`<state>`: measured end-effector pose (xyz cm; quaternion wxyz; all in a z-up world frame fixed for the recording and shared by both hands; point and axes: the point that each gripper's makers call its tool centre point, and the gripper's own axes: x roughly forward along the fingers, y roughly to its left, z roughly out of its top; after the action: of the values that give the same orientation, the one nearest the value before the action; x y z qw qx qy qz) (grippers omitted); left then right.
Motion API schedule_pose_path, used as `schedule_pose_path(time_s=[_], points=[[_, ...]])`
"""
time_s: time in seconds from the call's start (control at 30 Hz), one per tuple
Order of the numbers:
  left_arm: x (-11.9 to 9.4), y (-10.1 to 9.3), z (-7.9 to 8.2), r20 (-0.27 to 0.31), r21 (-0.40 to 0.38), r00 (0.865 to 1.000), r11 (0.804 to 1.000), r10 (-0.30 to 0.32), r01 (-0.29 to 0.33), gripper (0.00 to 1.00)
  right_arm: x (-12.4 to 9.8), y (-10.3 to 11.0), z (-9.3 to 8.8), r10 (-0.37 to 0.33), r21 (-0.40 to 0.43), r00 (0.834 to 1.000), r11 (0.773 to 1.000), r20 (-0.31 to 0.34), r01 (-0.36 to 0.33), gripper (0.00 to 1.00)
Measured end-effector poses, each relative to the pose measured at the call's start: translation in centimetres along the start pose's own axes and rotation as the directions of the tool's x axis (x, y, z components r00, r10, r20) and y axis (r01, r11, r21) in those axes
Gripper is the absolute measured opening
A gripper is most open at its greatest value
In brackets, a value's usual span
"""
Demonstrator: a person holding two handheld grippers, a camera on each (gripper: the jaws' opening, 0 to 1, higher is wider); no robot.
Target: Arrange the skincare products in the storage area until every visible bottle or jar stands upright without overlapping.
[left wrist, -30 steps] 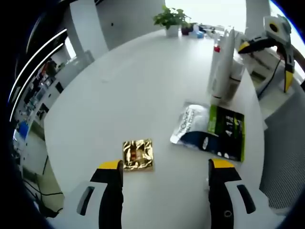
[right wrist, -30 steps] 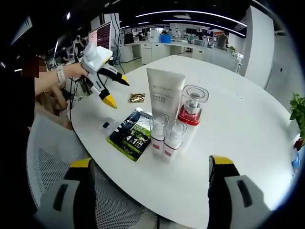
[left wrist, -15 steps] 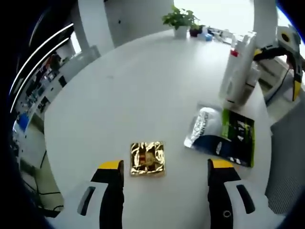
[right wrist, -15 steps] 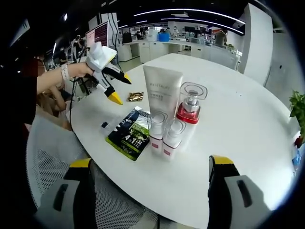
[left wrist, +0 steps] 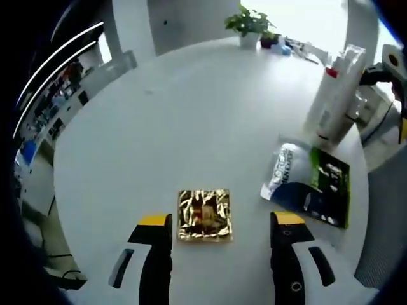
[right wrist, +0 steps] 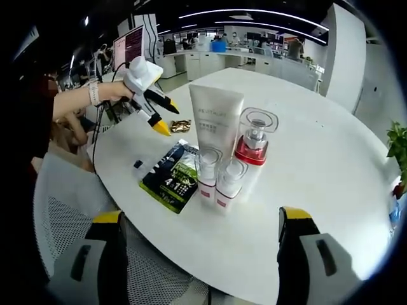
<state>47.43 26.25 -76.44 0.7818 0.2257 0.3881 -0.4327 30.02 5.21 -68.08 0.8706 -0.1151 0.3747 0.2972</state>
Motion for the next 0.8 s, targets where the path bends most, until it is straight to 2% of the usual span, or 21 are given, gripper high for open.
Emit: schedule_pose_path(time_s=[0.43,0.67,0.8], points=[[1.6,0.9,-0.5,-0.022,-0.021,1.000,1.000,-0.014,0.014,0.52,0.5,-0.3,-0.4,0.007,0.008,1.000,1.000,-0.019,-0.007,1.00],[2.0,1.2,-0.3,-0.009,-0.034,1.000,0.999,-0.030,0.030,0.51,0.5,-0.5,-0.7,0.004,0.017,1.000,1.000,-0.023,-0.003,1.00],[2.1,1.5,-0.2,-0.012,-0.031,1.000,0.999,-0.028,0.028,0.46,0.7,-0.6,-0.8,0.003,0.020,1.000,1.000,-0.025,-0.003,1.00]])
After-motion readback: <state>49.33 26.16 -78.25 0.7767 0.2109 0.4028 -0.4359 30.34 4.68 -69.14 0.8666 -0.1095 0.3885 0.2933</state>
